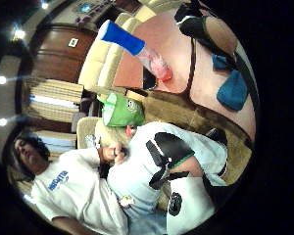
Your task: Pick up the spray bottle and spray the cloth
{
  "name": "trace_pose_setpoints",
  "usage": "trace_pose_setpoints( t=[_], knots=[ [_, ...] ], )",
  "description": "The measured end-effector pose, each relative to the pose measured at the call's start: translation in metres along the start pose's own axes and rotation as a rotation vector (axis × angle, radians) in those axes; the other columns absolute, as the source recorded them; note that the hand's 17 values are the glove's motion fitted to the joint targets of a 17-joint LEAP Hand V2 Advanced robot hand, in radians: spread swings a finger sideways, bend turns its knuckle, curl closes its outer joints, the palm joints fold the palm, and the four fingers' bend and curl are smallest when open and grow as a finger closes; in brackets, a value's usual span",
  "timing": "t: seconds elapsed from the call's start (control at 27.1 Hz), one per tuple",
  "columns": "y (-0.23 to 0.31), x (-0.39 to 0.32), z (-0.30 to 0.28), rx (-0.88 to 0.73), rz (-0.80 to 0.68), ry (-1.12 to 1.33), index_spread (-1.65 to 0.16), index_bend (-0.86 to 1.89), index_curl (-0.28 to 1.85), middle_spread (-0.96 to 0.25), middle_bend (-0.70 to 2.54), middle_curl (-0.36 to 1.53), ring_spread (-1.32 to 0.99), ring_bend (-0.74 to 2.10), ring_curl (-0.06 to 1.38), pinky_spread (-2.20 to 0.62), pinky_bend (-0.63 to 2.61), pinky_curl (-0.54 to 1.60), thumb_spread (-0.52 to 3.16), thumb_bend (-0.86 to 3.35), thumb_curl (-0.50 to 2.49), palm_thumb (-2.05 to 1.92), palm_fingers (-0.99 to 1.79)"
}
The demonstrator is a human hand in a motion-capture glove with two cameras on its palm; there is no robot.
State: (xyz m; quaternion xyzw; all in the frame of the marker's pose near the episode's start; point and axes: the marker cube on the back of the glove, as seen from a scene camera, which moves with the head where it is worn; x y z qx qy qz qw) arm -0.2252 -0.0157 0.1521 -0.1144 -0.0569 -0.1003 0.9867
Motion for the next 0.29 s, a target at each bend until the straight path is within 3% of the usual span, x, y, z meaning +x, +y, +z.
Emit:
trace_pose_setpoints(
  t=[0.29],
  knots=[
    [0.025,0.014,-0.030,-0.016,-0.084,0.050,-0.42,0.11,0.26,-0.18,0.22,0.39,-0.21,0.46,0.36,0.02,0.31,0.35,0.92,-0.03,0.43,0.64,0.74]
  ],
)
